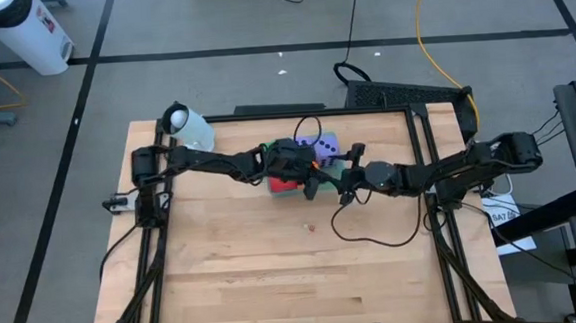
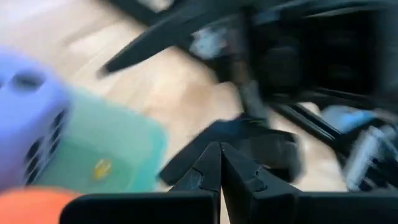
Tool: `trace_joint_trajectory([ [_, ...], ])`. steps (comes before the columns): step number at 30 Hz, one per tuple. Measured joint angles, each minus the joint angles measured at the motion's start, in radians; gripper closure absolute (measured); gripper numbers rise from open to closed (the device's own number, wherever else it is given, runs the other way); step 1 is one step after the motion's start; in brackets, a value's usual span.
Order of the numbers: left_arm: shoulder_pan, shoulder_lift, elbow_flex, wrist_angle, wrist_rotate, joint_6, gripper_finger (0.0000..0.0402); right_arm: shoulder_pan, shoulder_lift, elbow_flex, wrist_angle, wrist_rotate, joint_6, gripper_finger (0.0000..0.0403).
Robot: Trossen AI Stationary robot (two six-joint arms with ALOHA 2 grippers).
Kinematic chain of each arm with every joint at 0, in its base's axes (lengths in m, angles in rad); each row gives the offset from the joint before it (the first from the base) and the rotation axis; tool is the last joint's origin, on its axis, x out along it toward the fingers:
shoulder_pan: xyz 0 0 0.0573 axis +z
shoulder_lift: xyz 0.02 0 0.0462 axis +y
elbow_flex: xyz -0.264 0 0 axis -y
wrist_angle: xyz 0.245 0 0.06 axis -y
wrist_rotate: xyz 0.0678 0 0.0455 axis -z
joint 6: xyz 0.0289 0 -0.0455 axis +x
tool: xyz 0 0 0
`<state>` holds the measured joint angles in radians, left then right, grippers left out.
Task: Pick & Place Dice
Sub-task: Put the small red dice into the blue bin
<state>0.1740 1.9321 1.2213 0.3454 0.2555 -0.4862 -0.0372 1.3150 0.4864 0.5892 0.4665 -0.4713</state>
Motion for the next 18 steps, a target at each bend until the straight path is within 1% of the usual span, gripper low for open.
trace_joint_trajectory([
  [2, -0.016, -0.057, 0.0, -0.002, 0.03, 0.069, 0.0397, 0.0, -0.029, 0.002, -0.037, 0.0, 0.058, 0.0109],
  [3, -0.03, -0.103, 0.0, -0.03, 0.032, 0.114, 0.0398, -0.004, -0.052, 0.002, -0.075, -0.001, 0.092, 0.0111],
  [4, -0.046, -0.156, 0.0, -0.079, 0.027, 0.168, 0.0399, -0.007, -0.073, 0.002, -0.113, -0.001, 0.125, 0.0112],
  [5, -0.066, -0.21, 0.002, -0.142, 0.0, 0.227, 0.04, -0.008, -0.095, 0.002, -0.147, -0.007, 0.162, 0.0114],
  [7, -0.116, -0.317, 0.0, -0.291, -0.093, 0.333, 0.0399, -0.008, -0.152, 0.001, -0.235, -0.061, 0.23, 0.012],
  [10, -0.213, -0.468, -0.03, -0.474, -0.271, 0.437, 0.04, -0.008, -0.226, 0.002, -0.301, -0.265, 0.343, 0.0129],
  [12, -0.284, -0.57, -0.072, -0.525, -0.383, 0.452, 0.04, -0.004, -0.26, 0.002, -0.301, -0.396, 0.41, 0.0135],
  [14, -0.355, -0.661, -0.14, -0.554, -0.494, 0.445, 0.04, 0.011, -0.284, 0.002, -0.295, -0.486, 0.457, 0.014],
  [16, -0.417, -0.749, -0.236, -0.546, -0.593, 0.416, 0.04, 0.041, -0.288, 0.002, -0.287, -0.5, 0.485, 0.0145],
  [18, -0.469, -0.827, -0.348, -0.495, -0.677, 0.393, 0.04, 0.08, -0.283, 0.002, -0.274, -0.466, 0.498, 0.015],
])
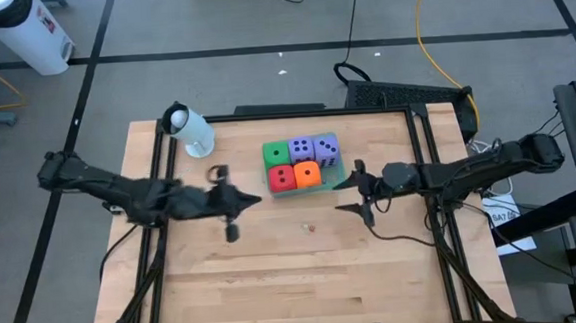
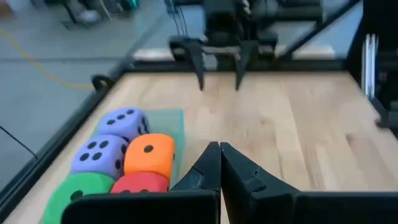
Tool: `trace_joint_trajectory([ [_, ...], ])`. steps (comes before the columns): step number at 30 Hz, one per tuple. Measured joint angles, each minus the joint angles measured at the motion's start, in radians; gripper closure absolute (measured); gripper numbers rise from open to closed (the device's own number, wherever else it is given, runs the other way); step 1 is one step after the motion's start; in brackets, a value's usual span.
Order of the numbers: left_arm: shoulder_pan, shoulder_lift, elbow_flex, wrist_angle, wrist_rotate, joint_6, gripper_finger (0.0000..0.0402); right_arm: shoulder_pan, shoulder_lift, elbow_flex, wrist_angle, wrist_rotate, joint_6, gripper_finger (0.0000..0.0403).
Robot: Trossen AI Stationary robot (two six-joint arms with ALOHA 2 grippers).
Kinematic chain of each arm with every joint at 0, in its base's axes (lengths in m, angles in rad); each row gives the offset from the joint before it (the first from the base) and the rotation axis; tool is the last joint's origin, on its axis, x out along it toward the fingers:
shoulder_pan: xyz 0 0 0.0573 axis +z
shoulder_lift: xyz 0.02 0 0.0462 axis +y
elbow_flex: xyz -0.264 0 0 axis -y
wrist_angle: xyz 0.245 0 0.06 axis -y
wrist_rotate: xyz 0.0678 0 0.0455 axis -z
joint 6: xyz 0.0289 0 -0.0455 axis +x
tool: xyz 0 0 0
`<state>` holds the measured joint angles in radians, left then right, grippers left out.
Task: Pick & Place Dice
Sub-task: Put the small red dice into the blue bin
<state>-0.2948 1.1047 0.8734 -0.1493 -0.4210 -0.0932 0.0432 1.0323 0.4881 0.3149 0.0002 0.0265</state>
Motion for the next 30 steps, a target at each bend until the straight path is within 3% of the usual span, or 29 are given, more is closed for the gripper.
trace_joint_trajectory([
  [5, -0.064, -0.18, -0.294, 0.255, -0.074, 0.013, 0.04, 0.101, 0.054, 0.0, 0.13, 0.096, 0.048, 0.0163],
  [11, -0.046, -0.331, -0.534, 0.505, 0.072, 0.093, 0.04, 0.213, 0.167, 0.0, 0.299, 0.201, 0.13, 0.0178],
  [18, 0.042, -0.474, -0.598, 0.468, 0.073, 0.029, 0.04, 0.348, 0.385, 0.0, 0.512, 0.384, 0.145, 0.0192],
  [24, 0.081, -0.481, -0.598, 0.435, 0.064, 0.022, 0.0399, 0.431, 0.585, 0.002, 0.61, 0.57, 0.175, 0.0206],
  [30, 0.096, -0.47, -0.597, 0.442, 0.063, 0.039, 0.0397, 0.446, 0.746, 0.073, 0.646, 0.596, 0.182, 0.0219],
])
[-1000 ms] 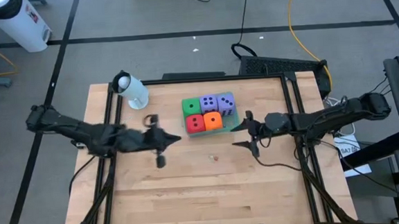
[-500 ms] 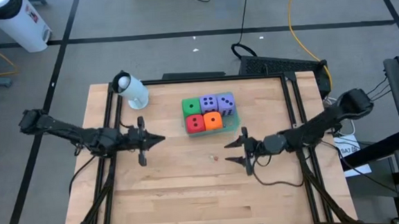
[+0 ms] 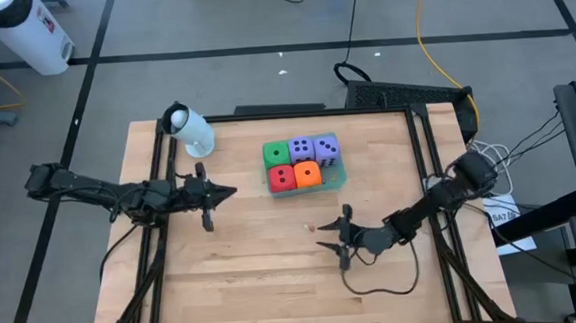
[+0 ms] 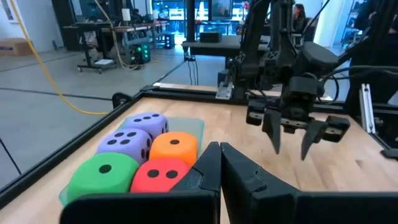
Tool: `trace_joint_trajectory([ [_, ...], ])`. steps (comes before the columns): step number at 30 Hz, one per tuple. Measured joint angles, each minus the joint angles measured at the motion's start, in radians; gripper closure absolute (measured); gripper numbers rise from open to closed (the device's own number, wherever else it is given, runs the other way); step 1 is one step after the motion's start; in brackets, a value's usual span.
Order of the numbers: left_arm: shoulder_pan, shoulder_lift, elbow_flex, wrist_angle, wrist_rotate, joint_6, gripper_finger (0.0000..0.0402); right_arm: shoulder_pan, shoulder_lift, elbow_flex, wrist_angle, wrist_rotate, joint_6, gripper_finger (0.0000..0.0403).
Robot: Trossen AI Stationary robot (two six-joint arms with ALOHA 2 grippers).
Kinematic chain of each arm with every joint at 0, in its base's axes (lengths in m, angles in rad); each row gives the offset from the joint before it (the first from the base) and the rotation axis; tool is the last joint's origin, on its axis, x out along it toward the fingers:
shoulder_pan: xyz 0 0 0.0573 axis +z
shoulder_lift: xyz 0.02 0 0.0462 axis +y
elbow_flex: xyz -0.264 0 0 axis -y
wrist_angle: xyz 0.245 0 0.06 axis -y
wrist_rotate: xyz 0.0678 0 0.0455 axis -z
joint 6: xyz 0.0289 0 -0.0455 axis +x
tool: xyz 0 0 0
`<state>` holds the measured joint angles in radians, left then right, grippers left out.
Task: Pick & Place Dice
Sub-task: Put the small red dice into the blue bin
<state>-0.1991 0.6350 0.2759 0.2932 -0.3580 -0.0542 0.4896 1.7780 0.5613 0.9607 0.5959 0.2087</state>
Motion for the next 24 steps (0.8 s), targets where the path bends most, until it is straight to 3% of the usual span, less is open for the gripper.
trace_joint_trajectory([
  [10, 0.002, 0.0, 0.0, 0.0, 0.0, 0.001, 0.0399, -0.026, 0.14, 0.087, -0.024, 0.132, 0.163, 0.018],
  [19, 0.002, 0.0, 0.0, -0.003, 0.0, -0.012, 0.0397, -0.078, 0.141, 0.087, -0.179, 0.056, 0.266, 0.0176],
  [24, 0.002, 0.0, 0.0, 0.0, 0.0, -0.013, 0.0392, -0.077, 0.14, 0.087, -0.179, 0.053, 0.265, 0.0178],
])
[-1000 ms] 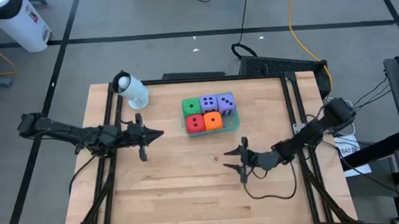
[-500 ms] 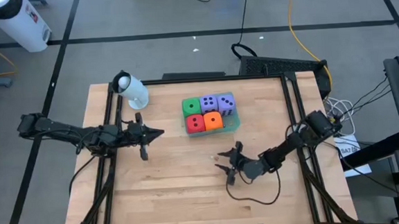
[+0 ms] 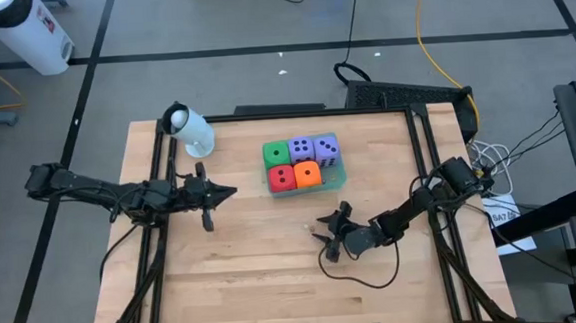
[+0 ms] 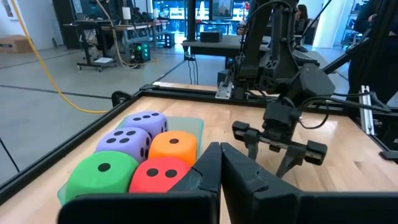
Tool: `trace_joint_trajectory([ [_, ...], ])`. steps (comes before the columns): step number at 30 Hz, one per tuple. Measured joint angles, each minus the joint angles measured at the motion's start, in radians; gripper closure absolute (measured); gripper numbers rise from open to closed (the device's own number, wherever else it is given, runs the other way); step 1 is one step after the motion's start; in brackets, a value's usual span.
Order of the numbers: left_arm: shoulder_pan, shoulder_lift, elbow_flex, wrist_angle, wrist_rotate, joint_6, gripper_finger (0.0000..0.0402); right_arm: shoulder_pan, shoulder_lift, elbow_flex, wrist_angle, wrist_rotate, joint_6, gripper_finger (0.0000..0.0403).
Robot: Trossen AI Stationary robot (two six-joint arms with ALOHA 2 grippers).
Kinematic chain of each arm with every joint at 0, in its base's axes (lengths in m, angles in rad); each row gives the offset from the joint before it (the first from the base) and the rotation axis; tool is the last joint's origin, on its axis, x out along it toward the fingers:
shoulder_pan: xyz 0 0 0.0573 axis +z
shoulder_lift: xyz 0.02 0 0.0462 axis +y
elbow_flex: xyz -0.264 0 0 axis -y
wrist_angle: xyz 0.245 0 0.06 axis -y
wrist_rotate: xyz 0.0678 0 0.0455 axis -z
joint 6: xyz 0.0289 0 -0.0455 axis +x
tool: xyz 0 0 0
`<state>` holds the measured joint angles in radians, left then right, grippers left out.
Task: Pick & Place Dice
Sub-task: Put the small red dice into the blue bin
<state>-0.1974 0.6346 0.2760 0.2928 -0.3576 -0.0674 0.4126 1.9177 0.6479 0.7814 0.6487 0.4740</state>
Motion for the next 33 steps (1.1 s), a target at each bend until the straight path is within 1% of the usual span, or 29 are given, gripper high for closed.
trace_joint_trajectory([
  [2, 0.0, 0.0, 0.0, 0.0, 0.0, -0.002, 0.0388, -0.002, 0.0, 0.0, -0.001, -0.001, 0.003, 0.0179],
  [4, 0.0, 0.0, 0.0, 0.001, 0.0, -0.002, 0.0387, -0.013, 0.0, 0.0, 0.001, -0.04, -0.002, 0.0179],
  [6, 0.0, 0.0, 0.0, 0.001, 0.0, -0.002, 0.039, -0.025, 0.0, 0.0, 0.009, -0.075, -0.014, 0.0179],
  [8, 0.0, 0.0, 0.0, 0.002, 0.0, -0.002, 0.0396, -0.036, 0.0, 0.009, 0.012, -0.079, -0.026, 0.0179],
  [10, 0.0, 0.0, 0.0, 0.002, 0.0, -0.002, 0.0398, -0.049, 0.0, 0.022, 0.007, -0.111, -0.054, 0.0179],
  [15, 0.0, 0.0, 0.0, 0.004, 0.0, -0.001, 0.0385, -0.076, 0.0, 0.055, -0.042, -0.174, -0.075, 0.0179],
  [19, 0.0, 0.0, 0.0, 0.004, 0.004, -0.001, 0.039, -0.078, 0.0, 0.056, -0.094, -0.173, -0.043, 0.0179],
  [22, 0.0, 0.0, 0.0, -0.001, 0.025, -0.001, 0.0398, -0.068, 0.0, 0.056, -0.109, -0.145, -0.024, 0.0179],
  [24, -0.001, 0.0, 0.0, -0.003, 0.027, -0.001, 0.0396, -0.064, 0.0, 0.056, -0.113, -0.135, -0.022, 0.0181],
  [28, 0.0, 0.0, 0.0, -0.003, 0.027, 0.0, 0.0383, -0.066, 0.0, 0.056, -0.114, -0.128, -0.026, 0.0203],
  [30, 0.0, 0.0, 0.0, -0.003, 0.027, 0.0, 0.0383, -0.068, 0.0, 0.056, -0.113, -0.124, -0.037, 0.0224],
  [33, 0.0, 0.0, 0.0, -0.003, 0.027, 0.001, 0.0391, -0.074, 0.0, 0.056, -0.116, -0.126, -0.041, 0.0267],
])
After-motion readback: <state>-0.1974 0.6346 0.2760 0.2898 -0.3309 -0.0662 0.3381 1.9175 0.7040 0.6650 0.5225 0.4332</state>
